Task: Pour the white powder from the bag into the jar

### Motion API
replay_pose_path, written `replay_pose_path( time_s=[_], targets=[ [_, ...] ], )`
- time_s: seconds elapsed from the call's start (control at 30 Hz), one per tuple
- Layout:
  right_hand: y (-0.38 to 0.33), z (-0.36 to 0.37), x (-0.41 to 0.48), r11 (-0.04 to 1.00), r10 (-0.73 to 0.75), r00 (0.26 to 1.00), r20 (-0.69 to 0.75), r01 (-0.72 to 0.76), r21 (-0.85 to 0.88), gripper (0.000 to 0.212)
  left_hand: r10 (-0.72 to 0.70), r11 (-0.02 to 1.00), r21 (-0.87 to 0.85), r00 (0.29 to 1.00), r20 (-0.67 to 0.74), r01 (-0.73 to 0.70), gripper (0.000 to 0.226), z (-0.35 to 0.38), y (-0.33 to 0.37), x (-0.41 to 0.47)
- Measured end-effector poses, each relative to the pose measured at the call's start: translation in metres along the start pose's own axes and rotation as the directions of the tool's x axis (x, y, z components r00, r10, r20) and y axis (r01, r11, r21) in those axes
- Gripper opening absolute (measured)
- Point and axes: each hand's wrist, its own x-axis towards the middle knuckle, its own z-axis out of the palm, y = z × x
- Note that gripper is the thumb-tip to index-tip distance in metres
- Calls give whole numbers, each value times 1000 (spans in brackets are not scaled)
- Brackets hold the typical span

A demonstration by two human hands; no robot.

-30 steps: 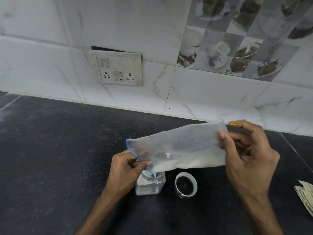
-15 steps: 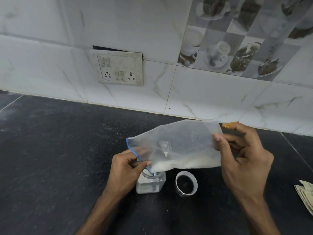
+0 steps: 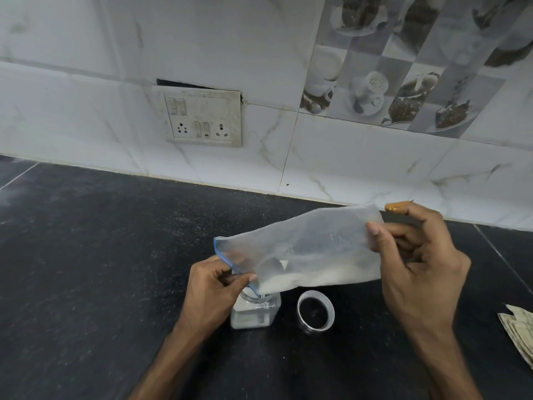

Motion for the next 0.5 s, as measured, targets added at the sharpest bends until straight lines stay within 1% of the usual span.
replay_pose_path(
  time_s=[0.07, 0.13, 0.17, 0.27, 0.5],
  targets=[
    [0, 0, 0, 1000, -3, 1000, 3, 3, -3, 33, -2, 1000, 5, 1000, -7, 2, 49, 1, 0, 0],
    [-1, 0, 1, 1000, 0, 1000, -11, 0, -4, 32, 4, 1000, 16, 1000, -4, -4, 35, 1, -2, -1],
    [-1, 0, 2, 1000, 4, 1000, -17, -4, 0, 32, 6, 1000, 20, 1000, -3, -5, 35, 1, -2, -1],
    [-1, 0, 2, 1000, -7, 1000, -15, 7, 5, 31, 1, 1000, 5, 1000, -13, -1, 48, 0, 1, -1],
    [3, 1, 4, 1000, -14, 1000, -9, 14, 17, 32, 0, 1000, 0, 1000, -8, 0, 55, 1, 2, 0]
  ],
)
